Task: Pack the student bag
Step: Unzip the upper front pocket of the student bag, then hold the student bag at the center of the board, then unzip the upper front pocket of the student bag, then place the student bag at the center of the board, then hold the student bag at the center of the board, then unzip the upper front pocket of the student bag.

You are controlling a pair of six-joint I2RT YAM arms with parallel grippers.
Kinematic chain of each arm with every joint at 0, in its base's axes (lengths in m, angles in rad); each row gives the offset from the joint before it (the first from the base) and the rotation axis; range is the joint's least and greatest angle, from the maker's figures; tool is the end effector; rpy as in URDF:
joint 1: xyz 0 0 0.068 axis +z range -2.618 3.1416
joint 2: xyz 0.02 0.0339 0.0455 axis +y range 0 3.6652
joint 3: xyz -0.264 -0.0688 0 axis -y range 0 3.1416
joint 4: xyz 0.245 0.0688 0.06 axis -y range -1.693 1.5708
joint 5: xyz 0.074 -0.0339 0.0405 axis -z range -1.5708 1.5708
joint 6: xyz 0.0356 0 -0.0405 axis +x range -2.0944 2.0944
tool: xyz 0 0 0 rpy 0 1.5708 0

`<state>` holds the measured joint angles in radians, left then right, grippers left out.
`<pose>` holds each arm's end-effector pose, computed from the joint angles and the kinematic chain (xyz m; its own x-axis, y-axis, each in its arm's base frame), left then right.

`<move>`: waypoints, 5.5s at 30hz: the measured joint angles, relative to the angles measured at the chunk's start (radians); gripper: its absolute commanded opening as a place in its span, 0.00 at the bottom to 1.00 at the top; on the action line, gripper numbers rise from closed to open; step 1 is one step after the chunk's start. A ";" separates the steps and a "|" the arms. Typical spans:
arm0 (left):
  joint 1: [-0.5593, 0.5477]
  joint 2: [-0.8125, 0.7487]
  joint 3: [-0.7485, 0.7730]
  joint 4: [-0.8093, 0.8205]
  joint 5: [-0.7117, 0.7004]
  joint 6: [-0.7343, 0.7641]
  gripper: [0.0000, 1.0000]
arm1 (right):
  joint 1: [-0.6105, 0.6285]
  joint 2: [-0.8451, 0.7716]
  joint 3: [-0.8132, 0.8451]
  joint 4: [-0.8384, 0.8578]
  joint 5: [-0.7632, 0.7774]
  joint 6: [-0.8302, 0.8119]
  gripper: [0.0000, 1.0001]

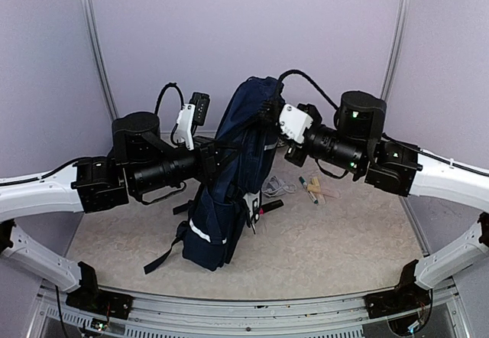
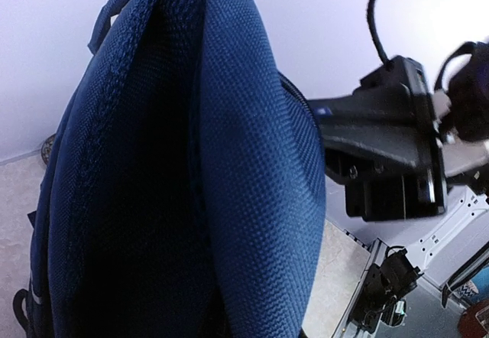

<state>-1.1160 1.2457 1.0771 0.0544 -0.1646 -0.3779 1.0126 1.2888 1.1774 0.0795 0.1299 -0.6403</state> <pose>0.1351 -0.2631 0.3693 -0.3471 -0.1187 -0.9303 0.7387 0.5765 -0.3492 0.1660 0.2571 0.3960 0.4480 -0.4011 -0.7990 -0.6296 0.4931 -0.6004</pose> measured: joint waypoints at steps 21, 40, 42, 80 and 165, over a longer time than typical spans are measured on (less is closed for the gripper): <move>-0.042 -0.293 -0.145 -0.048 -0.036 0.145 0.99 | -0.198 0.061 0.085 -0.051 -0.362 0.423 0.00; -0.103 -0.179 0.136 -0.304 -0.264 0.075 0.99 | 0.057 0.218 0.211 0.047 -0.263 0.420 0.00; -0.105 -0.187 0.135 -0.334 -0.285 0.050 0.99 | 0.074 0.231 0.219 0.053 -0.249 0.420 0.00; -0.082 -0.317 0.051 -0.403 0.039 0.556 0.00 | -0.356 0.124 0.137 -0.018 -0.540 0.815 0.00; -0.087 -0.173 0.112 -0.220 -0.158 0.545 0.00 | -0.414 0.018 -0.425 0.563 -0.704 1.476 0.00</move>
<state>-1.2034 1.0725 1.1889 -0.1658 -0.3225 0.1673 0.5987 1.3071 0.7525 0.6430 -0.5743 0.8360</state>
